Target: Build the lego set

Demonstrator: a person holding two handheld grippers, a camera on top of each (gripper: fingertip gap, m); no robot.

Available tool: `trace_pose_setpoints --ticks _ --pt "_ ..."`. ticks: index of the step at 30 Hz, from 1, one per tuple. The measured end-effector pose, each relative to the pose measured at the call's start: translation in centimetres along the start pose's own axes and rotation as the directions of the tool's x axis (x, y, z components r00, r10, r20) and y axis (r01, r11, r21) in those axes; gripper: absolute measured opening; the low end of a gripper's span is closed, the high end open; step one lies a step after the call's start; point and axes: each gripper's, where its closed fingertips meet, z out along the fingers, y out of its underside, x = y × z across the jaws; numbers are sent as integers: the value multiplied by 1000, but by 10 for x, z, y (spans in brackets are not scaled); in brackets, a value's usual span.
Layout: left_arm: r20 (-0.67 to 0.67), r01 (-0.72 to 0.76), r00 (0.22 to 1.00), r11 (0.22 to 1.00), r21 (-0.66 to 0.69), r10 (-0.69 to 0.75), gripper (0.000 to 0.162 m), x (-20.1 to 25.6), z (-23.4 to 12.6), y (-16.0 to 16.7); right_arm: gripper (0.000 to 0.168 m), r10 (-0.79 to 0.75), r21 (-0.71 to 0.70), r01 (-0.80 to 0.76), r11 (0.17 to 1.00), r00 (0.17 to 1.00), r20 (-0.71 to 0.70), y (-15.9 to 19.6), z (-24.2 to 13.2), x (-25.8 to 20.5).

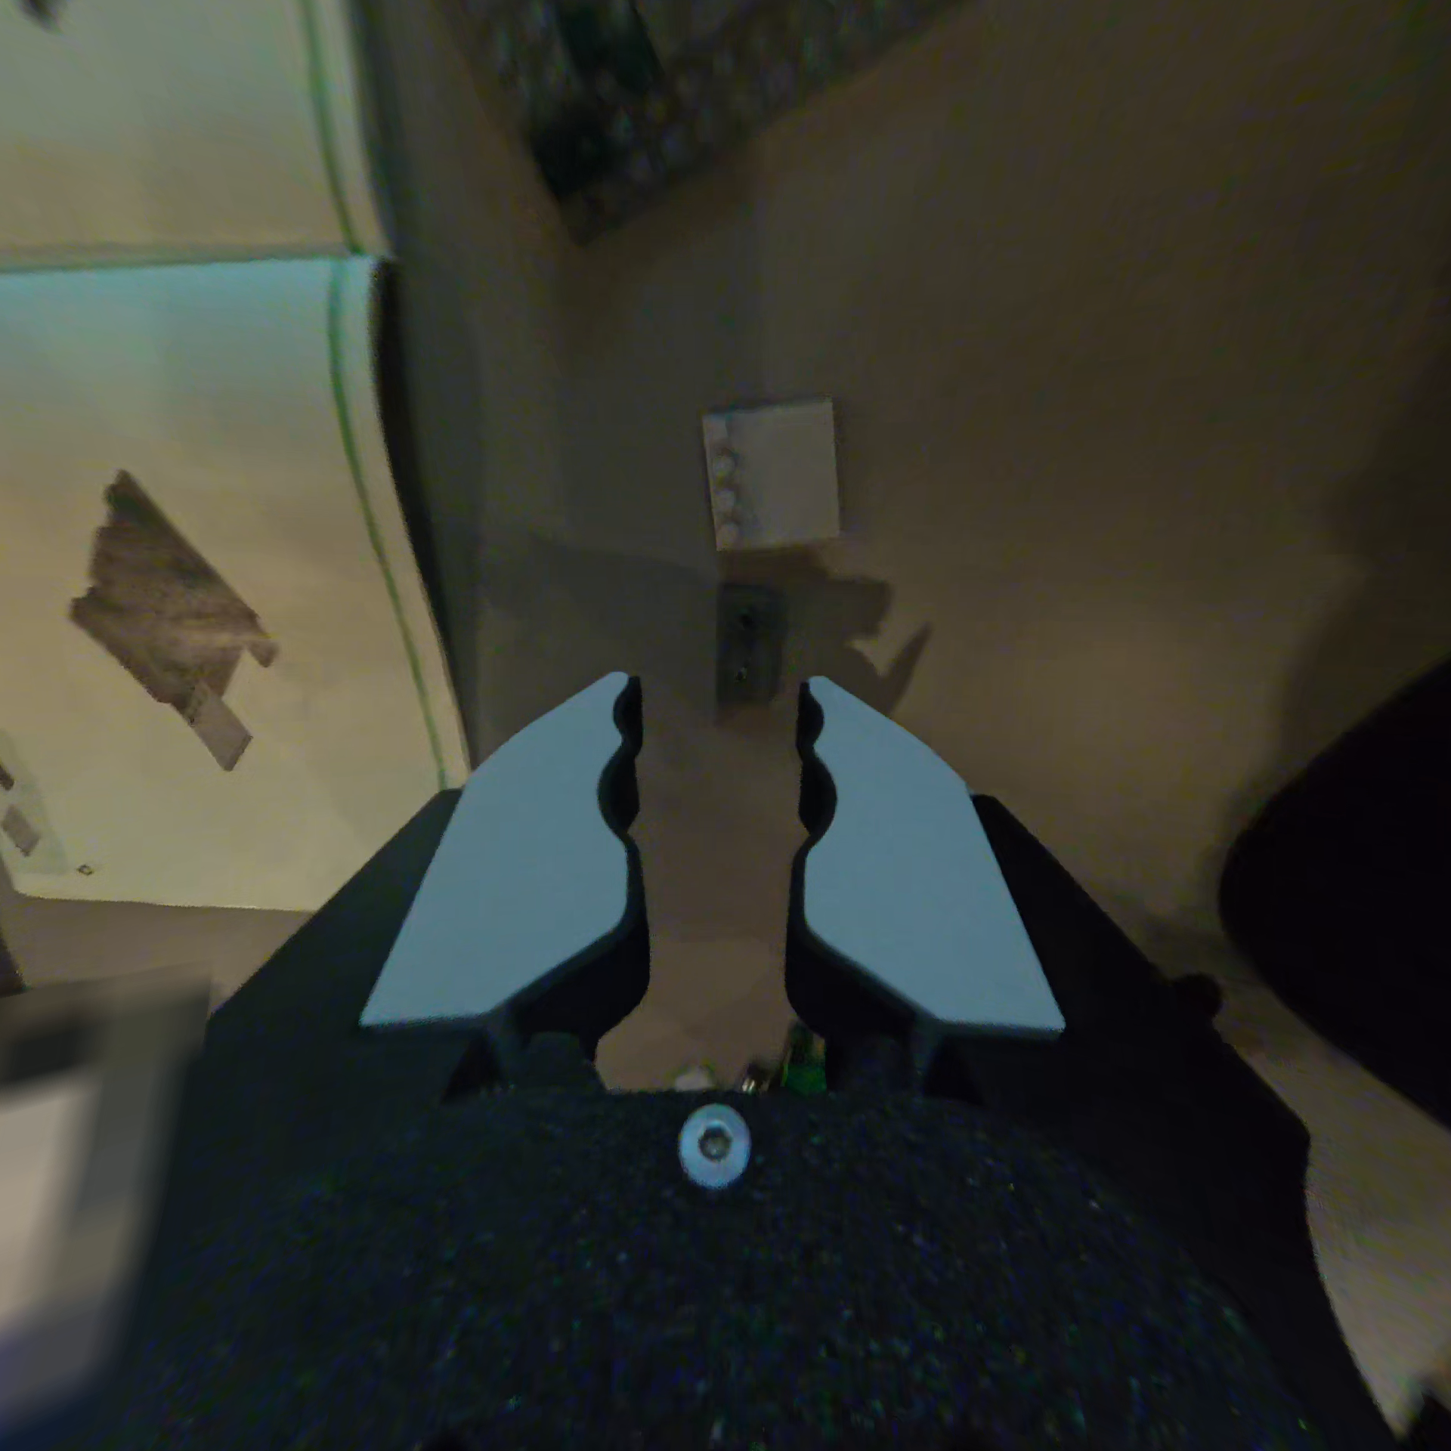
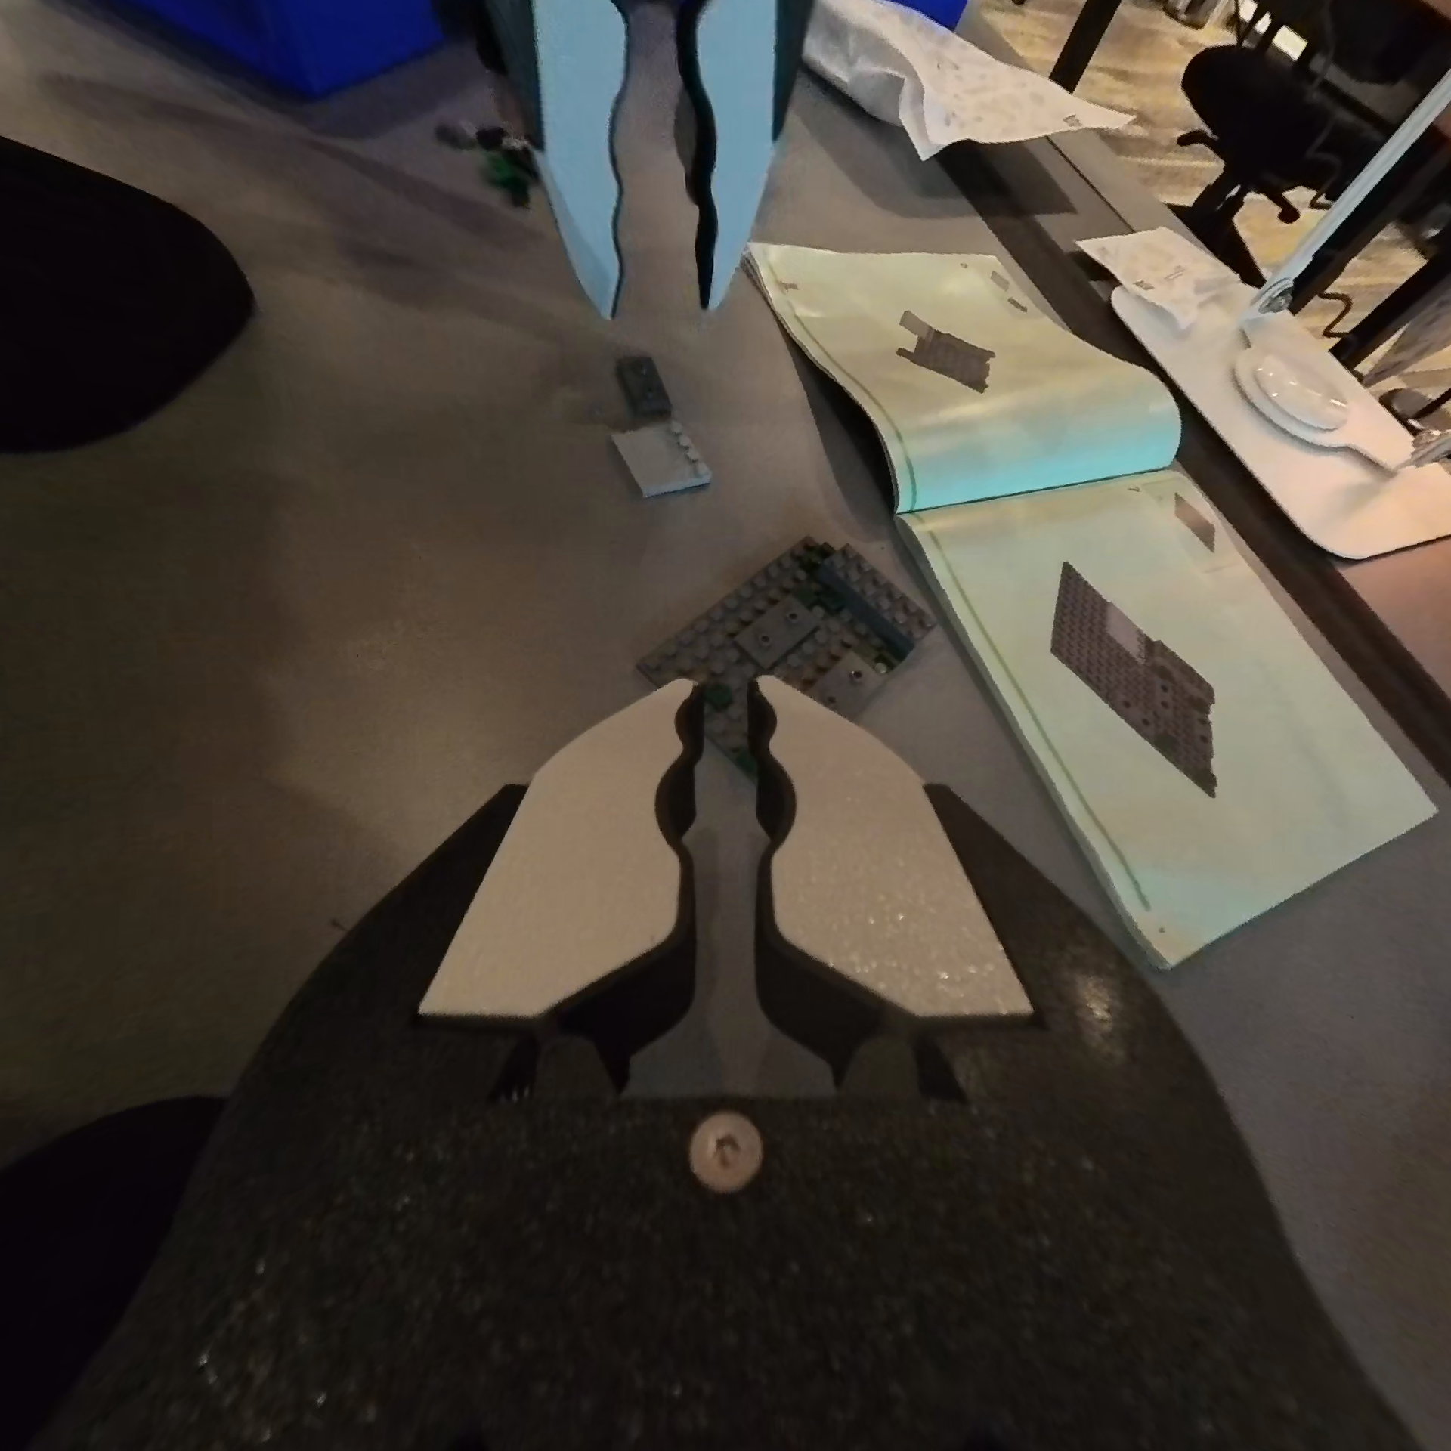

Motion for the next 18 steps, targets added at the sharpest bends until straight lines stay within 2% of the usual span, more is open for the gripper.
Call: trace_pose_setpoints --ticks 3,6,8,11,16,18 --pt "53 61 996 988 144 -69 40 2 4 -4 10 -4 -3 4 1000 1000 10 1 2 -2" --pt "40 177 980 939 294 -197 42 7 9 -6 10 -8 -6 9 1000 1000 14 1 2 -4" --pt "52 228 964 910 346 -261 41 6 14 -2 10 -9 -2 9 1000 1000 17 0 2 -4" --pt "45 277 950 898 340 -310 39 5 27 7 10 -8 1 8 1000 1000 29 -1 4 -6" --pt "-8 279 955 894 351 -295 18 6 29 1 10 -6 -12 7 1000 999 31 3 6 -6" --pt "-10 280 955 889 363 -297 17 3 30 -4 10 2 -19 -2 1000 1000 18 5 6 -3"
